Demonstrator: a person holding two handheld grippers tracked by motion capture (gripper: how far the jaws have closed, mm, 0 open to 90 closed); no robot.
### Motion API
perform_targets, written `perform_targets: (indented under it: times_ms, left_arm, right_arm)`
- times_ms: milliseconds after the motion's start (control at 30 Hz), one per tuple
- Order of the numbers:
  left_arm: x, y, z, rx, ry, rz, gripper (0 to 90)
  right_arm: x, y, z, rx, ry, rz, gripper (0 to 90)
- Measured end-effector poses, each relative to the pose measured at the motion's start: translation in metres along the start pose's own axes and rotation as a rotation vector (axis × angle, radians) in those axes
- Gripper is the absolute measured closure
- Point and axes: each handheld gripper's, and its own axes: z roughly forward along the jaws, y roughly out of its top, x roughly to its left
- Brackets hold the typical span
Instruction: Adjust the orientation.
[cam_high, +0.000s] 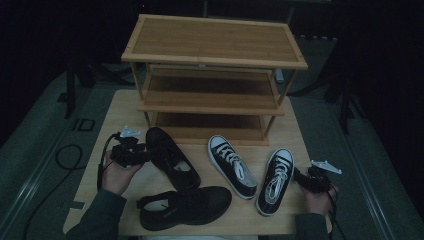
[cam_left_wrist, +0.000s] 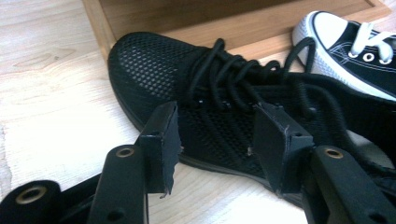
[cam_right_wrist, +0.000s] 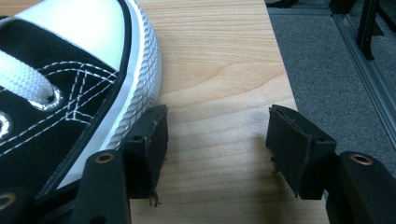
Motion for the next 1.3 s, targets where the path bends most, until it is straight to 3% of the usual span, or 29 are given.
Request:
perform_targets:
  times_ms: [367,833,1100,1300]
  left_arm:
    - [-0.015,0.01,-0.006,0.019,0.014,0.028,41.4]
    - [-0.035,0.02,0.001,0.045,0.002,0.054,34.0]
    - [-0.041,0.021,0.015,0.102,0.031,0.07,33.4]
    - [-0.038,0.017,0.017,0.13,0.033,0.051,36.8]
  right_arm:
    - [0.0,0.0,0.0,0.0,0.001,0.0,38.6]
    - [0.0,0.0,0.0,0.0,0.0,0.0,38.6]
    - [0.0,0.0,0.0,0.0,0.001,0.0,38.6]
    - [0.0,0.0,0.0,0.0,0.001,0.0,38.6]
